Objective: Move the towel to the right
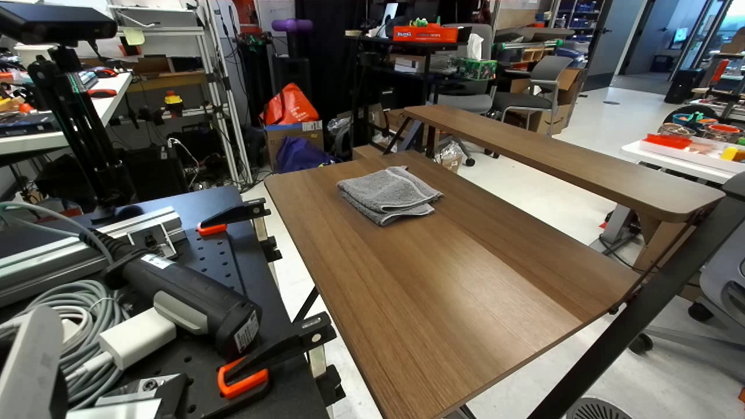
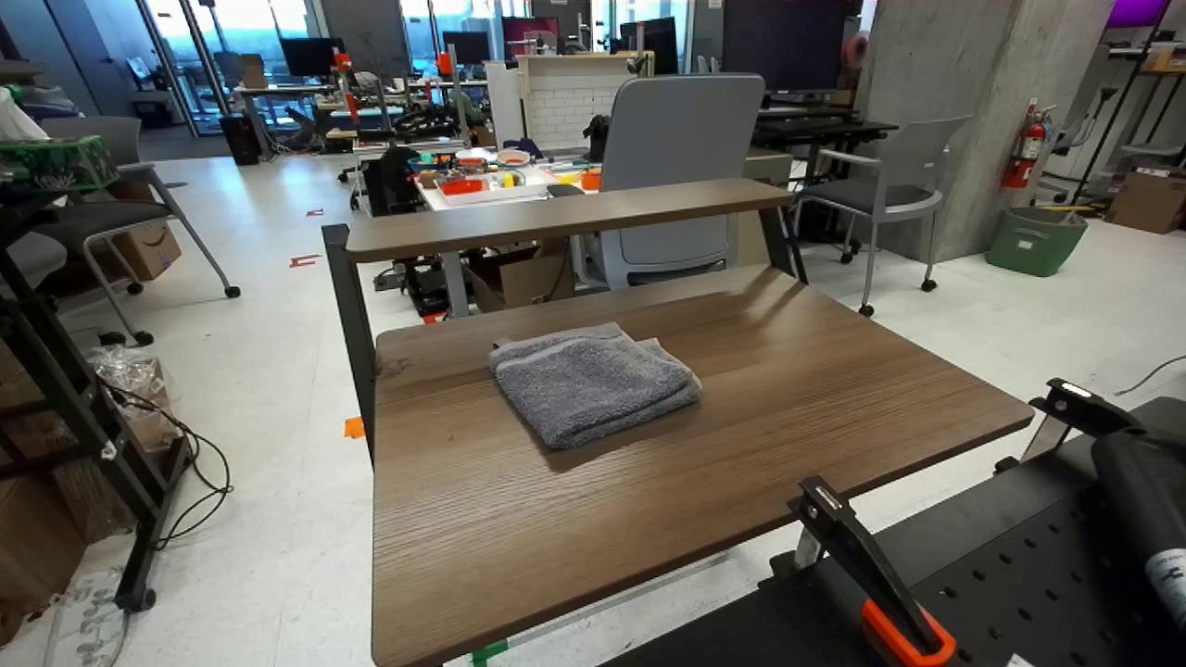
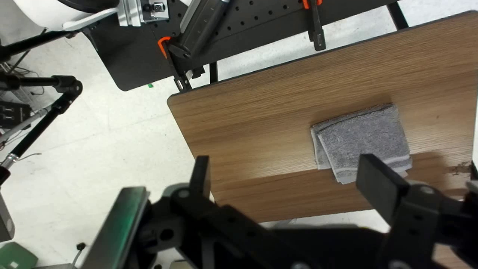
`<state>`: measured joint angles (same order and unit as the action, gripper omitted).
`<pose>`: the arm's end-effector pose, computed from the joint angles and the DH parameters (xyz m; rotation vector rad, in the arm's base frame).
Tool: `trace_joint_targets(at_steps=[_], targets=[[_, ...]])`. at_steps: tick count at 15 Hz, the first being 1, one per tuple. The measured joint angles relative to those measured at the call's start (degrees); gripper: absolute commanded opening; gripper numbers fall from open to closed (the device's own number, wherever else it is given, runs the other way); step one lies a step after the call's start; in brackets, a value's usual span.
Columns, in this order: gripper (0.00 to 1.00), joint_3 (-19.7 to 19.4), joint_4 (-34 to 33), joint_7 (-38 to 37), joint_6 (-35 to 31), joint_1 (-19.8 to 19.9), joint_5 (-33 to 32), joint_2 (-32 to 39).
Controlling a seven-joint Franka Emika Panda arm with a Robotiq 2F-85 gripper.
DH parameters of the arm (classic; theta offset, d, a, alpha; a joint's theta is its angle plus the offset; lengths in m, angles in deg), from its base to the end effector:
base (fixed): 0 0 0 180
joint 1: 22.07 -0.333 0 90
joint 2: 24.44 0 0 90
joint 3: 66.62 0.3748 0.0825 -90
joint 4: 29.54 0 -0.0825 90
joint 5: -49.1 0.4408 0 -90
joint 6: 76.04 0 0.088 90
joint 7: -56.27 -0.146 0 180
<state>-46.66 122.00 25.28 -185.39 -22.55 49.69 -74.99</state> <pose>0.3059 0.1170 0.4845 2.9012 -0.4282 0.3004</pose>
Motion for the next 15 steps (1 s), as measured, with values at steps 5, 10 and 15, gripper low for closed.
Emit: trace_joint_targets(at_steps=[5, 10, 15], targets=[[1.0, 0.22, 0.18, -4.43, -5.68, 1.36, -0.4, 3.38], [1.0, 1.77, 0.5, -12.55, -20.04, 4.54, -1.81, 13.31], [1.0, 2.47, -1.35, -21.74, -32.17, 6.52, -6.9, 28.95]])
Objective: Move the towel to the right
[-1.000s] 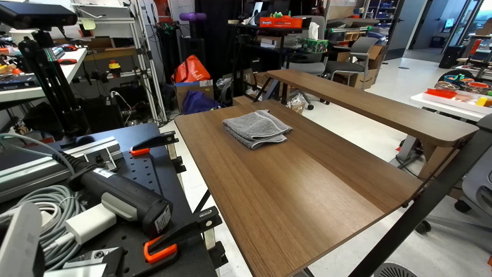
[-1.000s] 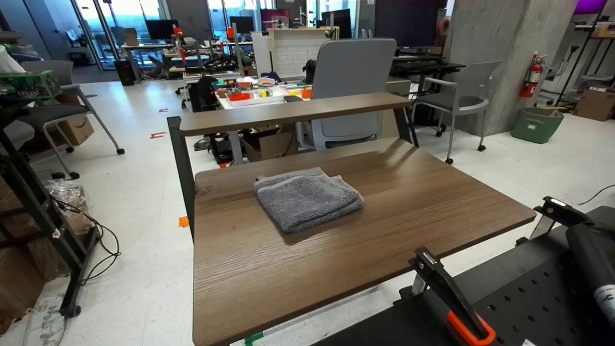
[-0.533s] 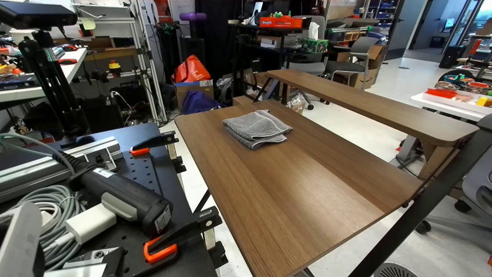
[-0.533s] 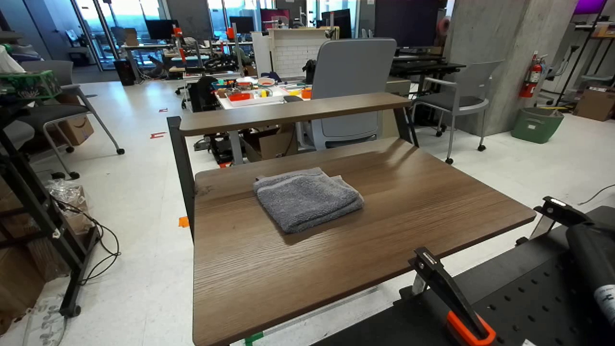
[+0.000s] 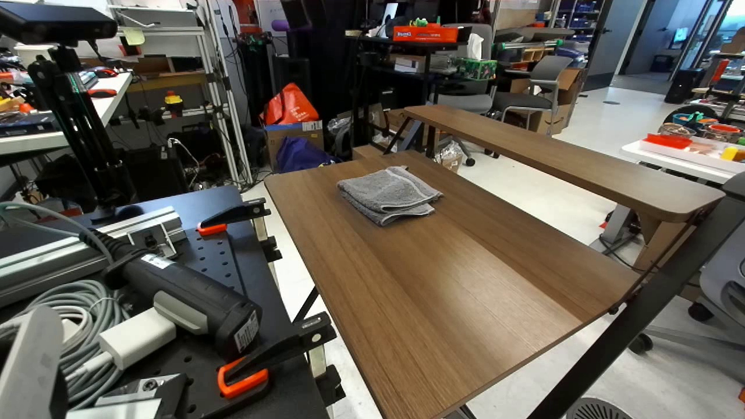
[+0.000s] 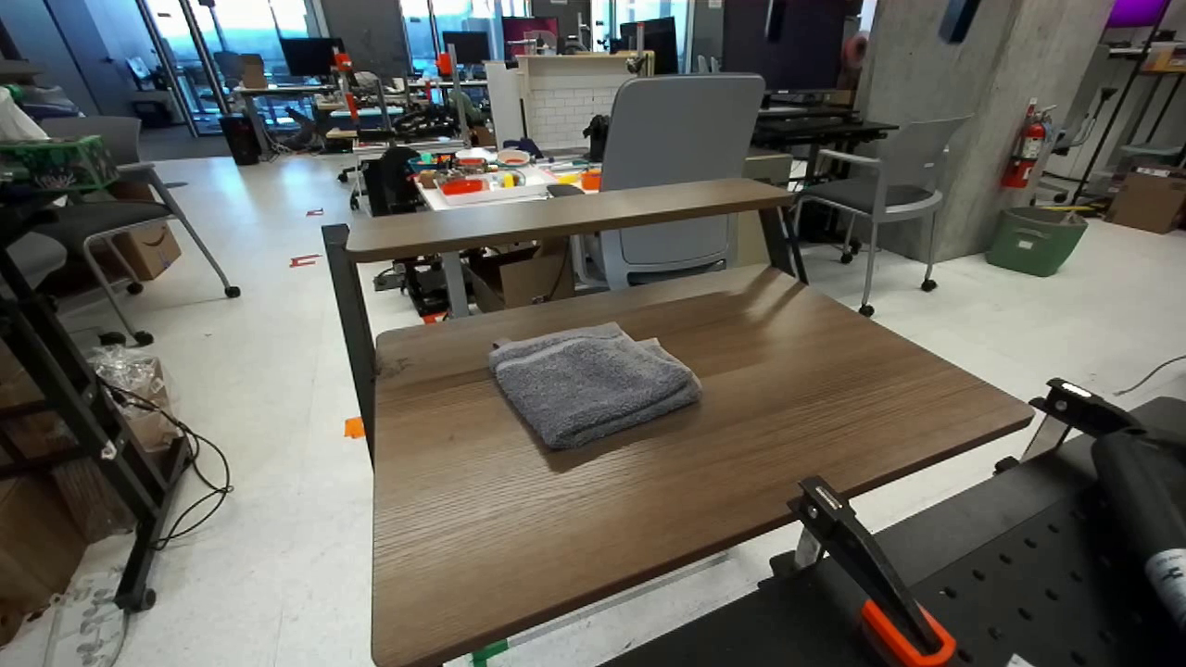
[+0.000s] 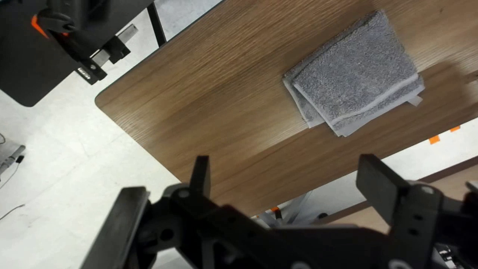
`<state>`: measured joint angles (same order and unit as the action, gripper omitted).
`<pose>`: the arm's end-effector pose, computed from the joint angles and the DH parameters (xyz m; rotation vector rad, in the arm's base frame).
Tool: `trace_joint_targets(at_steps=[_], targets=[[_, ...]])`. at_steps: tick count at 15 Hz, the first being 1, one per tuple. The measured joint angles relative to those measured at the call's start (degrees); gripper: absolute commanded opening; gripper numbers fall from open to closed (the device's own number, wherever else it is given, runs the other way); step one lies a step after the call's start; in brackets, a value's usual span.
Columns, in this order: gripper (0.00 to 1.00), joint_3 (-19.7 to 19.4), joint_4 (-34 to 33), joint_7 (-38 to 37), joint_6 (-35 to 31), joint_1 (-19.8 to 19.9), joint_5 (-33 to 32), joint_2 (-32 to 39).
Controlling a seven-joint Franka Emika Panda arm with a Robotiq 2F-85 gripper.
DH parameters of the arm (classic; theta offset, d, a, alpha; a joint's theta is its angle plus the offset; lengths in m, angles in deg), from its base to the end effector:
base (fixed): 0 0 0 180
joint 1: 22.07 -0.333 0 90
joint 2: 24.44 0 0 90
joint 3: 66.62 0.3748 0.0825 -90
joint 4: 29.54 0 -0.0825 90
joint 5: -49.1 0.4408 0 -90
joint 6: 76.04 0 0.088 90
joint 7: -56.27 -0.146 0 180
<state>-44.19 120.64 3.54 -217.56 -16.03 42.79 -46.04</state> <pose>0.4383 0.1196 0.3671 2.9182 -0.8478 0.4313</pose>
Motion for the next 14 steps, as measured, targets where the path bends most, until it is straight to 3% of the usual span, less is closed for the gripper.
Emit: trace_joint_targets(at_steps=[6, 14], targets=[[1.0, -1.87, -7.72, -10.47, -7.05, -1.21, -8.69, 20.35], [1.0, -14.08, -25.76, -12.24, -7.01, -12.46, -8.32, 44.37]])
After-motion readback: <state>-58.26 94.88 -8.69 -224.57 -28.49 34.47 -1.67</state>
